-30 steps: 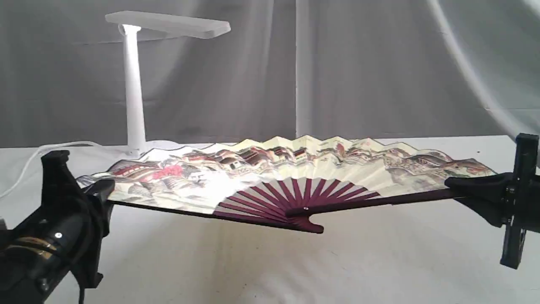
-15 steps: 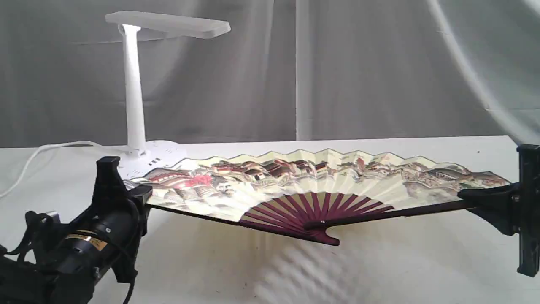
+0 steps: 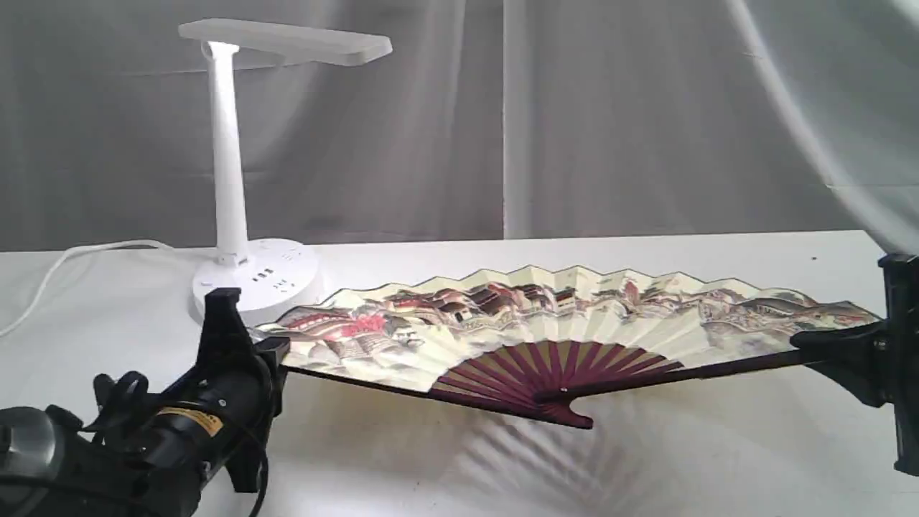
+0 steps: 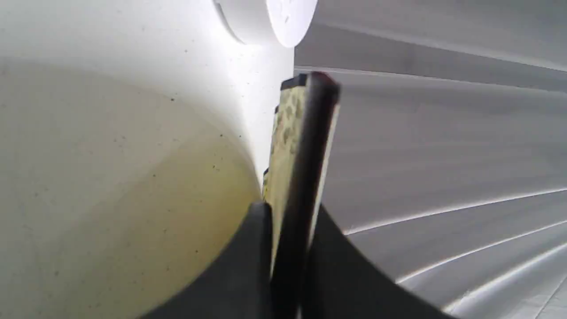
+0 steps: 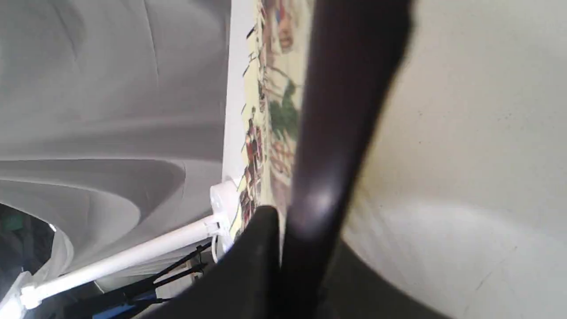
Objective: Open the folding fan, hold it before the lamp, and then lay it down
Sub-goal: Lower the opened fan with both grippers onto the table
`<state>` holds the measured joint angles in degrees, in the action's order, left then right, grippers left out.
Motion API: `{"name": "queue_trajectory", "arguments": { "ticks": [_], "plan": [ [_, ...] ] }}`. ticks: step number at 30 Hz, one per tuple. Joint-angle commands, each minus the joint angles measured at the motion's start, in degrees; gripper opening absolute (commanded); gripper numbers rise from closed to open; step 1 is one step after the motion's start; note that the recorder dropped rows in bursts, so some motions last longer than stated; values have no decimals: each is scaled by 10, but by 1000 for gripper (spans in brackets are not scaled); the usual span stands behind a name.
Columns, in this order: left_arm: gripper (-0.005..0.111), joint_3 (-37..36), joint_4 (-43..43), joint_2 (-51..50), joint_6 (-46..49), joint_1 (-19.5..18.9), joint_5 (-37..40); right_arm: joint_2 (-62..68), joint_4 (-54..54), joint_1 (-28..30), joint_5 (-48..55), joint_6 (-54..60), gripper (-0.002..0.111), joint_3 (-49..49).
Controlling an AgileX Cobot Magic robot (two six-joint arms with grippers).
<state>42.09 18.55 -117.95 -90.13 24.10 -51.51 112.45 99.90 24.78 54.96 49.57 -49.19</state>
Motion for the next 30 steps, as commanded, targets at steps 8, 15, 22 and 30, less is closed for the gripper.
{"name": "queue_trajectory", "arguments": {
  "ticks": [8,15,22,30],
  "plan": [
    [18,5,17,3,-27,-1,-11,-1,-12,7,-48,28,0,1],
    [35,5,17,3,-26,-1,-10,-1,-20,7,-48,28,0,1],
    [60,0,-12,4,-26,-1,-10,-1,-37,7,-61,29,0,1],
    [65,-58,-13,4,-24,-1,-24,-1,-64,7,-82,30,0,1]
  ]
}}
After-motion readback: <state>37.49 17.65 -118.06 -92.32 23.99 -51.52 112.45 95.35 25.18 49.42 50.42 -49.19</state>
